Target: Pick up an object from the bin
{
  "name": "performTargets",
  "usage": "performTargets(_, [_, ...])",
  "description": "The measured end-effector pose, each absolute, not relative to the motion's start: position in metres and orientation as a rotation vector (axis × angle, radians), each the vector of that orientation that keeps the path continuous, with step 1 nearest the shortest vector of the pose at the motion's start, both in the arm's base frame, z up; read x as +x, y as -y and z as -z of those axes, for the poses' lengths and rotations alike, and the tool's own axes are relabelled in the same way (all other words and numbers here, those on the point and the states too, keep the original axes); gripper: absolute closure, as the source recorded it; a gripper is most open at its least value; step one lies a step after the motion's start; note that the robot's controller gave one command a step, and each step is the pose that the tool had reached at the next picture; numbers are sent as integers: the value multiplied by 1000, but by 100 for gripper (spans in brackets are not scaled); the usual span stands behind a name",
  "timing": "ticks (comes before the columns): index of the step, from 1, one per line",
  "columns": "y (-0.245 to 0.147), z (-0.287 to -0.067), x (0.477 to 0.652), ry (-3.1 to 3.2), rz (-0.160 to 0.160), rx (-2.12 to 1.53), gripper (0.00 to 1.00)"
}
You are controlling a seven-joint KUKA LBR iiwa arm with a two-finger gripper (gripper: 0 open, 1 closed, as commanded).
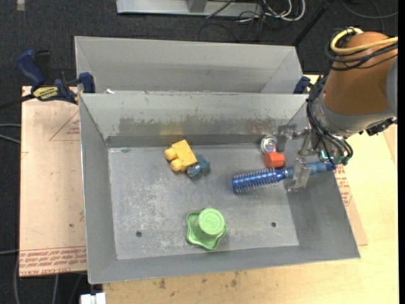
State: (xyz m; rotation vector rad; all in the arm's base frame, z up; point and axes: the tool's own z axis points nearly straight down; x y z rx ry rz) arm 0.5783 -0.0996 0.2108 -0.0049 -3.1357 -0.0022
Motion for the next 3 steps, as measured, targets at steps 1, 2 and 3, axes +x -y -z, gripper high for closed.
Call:
performTargets(1, [62, -65, 591, 3136, 5, -37, 0])
performTargets(2, [63, -70, 593, 3142, 2, -37, 100])
performTargets(3, [43, -212, 605, 3152, 2, -69, 100])
